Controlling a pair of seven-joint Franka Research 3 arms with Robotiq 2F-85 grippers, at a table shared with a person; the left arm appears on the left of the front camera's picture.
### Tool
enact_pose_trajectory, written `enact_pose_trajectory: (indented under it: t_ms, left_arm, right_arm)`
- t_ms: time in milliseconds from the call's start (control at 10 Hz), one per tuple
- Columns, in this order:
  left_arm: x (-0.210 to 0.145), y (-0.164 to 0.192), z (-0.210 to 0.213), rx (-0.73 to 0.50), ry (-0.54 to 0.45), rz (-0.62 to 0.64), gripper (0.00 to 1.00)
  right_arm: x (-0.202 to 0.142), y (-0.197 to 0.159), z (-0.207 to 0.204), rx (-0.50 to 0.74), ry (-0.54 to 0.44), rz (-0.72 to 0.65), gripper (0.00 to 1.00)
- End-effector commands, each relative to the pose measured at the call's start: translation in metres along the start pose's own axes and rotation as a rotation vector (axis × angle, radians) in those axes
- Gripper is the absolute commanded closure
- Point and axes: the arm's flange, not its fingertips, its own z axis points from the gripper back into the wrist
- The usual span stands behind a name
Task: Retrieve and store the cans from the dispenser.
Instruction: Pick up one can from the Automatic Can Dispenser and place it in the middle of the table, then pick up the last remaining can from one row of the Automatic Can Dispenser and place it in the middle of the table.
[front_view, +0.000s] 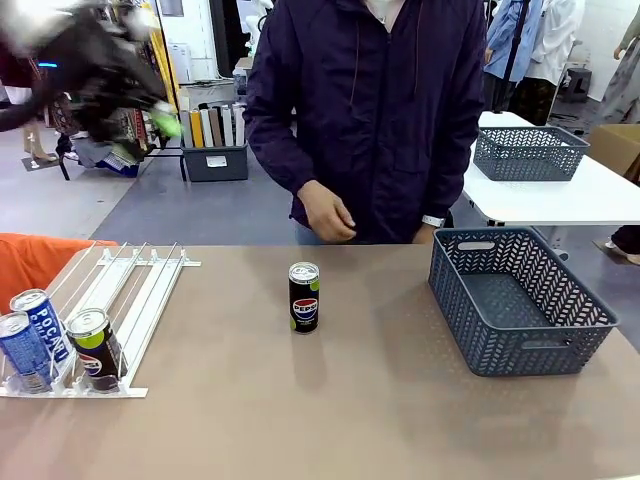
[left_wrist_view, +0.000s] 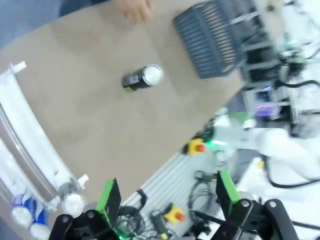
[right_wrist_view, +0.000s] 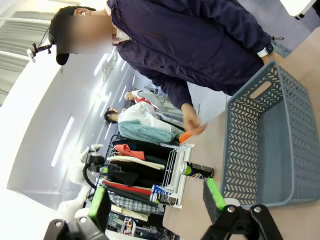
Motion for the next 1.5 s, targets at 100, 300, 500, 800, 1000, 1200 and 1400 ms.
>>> enact_pose_trajectory:
  t_ms: [100,300,500,800,1000,1200,1400]
  left_arm:
    - [-0.124,0.115,0.073,-0.362,-0.204,0.103,0.0]
    - [-0.183,0.17,0.076,-0.515,-0.35,0.225,0.0]
    - [-0.188,0.161,0.092,-0.44,-0.293,0.191,0.0]
    - [-0.188,0.161,0.092,-0.44,-0.293,0.191,0.0]
    - [-0.188,0.161,0.092,-0.44,-0.293,0.191,0.0]
    - [-0.188,0.161,0.092,-0.44,-0.293,0.191,0.0]
    - [-0.188,0.161,0.092,-0.44,-0.293,0.191,0.0]
  right_arm:
    - [0.003,0.006,-0.002,0.021,-0.021,-0.018,0.0]
    - [0.003,0.006,-0.002,0.021,-0.021,-0.018,0.0]
    - [0.003,0.006,-0.002,0.021,-0.021,-0.018,0.0]
    - [0.003,0.006,-0.002,0.021,-0.021,-0.018,0.0]
    - [0.003,0.006,-0.002,0.021,-0.021,-0.018,0.0]
    - [0.003,0.006,-0.002,0.021,-0.021,-0.018,0.0]
    - [0.003,0.006,-0.002,0.021,-0.021,-0.018,0.0]
